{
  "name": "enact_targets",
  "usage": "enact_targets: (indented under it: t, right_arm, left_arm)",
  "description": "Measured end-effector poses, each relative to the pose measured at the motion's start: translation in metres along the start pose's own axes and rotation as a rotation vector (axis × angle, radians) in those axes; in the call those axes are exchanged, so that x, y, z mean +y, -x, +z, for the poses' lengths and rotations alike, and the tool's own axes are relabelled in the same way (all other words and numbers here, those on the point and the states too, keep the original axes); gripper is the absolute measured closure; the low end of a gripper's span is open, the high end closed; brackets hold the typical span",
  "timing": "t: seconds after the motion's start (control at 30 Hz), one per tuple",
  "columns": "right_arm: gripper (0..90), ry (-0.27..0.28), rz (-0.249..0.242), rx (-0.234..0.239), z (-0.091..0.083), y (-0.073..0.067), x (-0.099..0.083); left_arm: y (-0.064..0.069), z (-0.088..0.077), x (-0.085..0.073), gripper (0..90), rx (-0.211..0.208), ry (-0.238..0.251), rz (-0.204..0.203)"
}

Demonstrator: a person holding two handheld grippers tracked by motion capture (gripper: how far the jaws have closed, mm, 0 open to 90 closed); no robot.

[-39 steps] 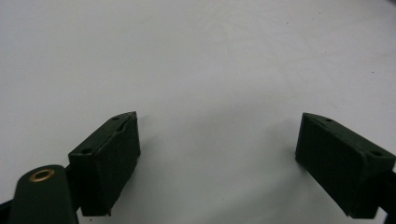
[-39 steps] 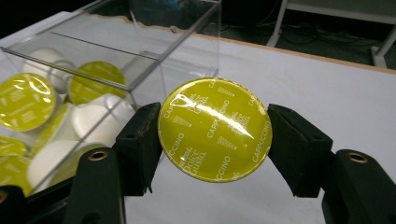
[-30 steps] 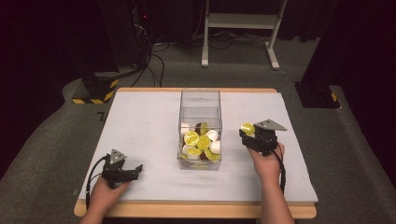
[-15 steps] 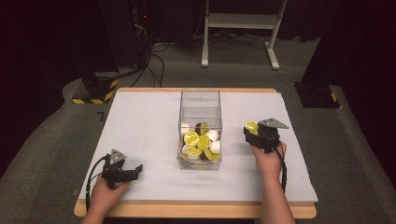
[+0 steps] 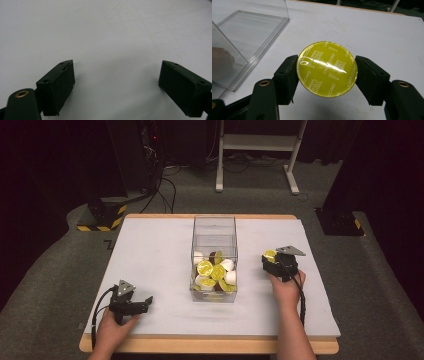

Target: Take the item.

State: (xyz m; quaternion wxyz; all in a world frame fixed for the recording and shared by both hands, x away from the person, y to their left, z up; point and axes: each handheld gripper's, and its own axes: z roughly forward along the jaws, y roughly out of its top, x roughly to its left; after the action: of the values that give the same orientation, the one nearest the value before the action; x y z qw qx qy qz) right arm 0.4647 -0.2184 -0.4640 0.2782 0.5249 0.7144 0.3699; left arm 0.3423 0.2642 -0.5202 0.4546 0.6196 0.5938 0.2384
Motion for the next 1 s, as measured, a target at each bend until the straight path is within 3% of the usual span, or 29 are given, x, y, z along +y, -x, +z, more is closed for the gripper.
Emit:
enact_targets:
  t: [0.23, 0.43, 0.77, 1.0]
  right_arm:
    - [38.4, -0.026, 0.017, -0.023, 0.011, 0.010, -0.004]
    - [38.4, -0.048, 0.009, -0.025, 0.018, 0.009, -0.007]
    - [38.4, -0.064, -0.009, -0.078, 0.023, 0.009, -0.009]
    - [38.2, -0.075, -0.016, -0.088, 0.025, 0.010, -0.011]
  left_arm:
    - [0.000, 0.000, 0.000, 13.6, 0.001, 0.001, -0.002]
    - [0.000, 0.000, 0.000, 13.7, 0.001, -0.004, 0.003]
    - [0.000, -0.001, 0.000, 13.7, 0.001, -0.006, 0.006]
    - [0.000, -0.001, 0.000, 13.8, 0.001, -0.008, 0.009]
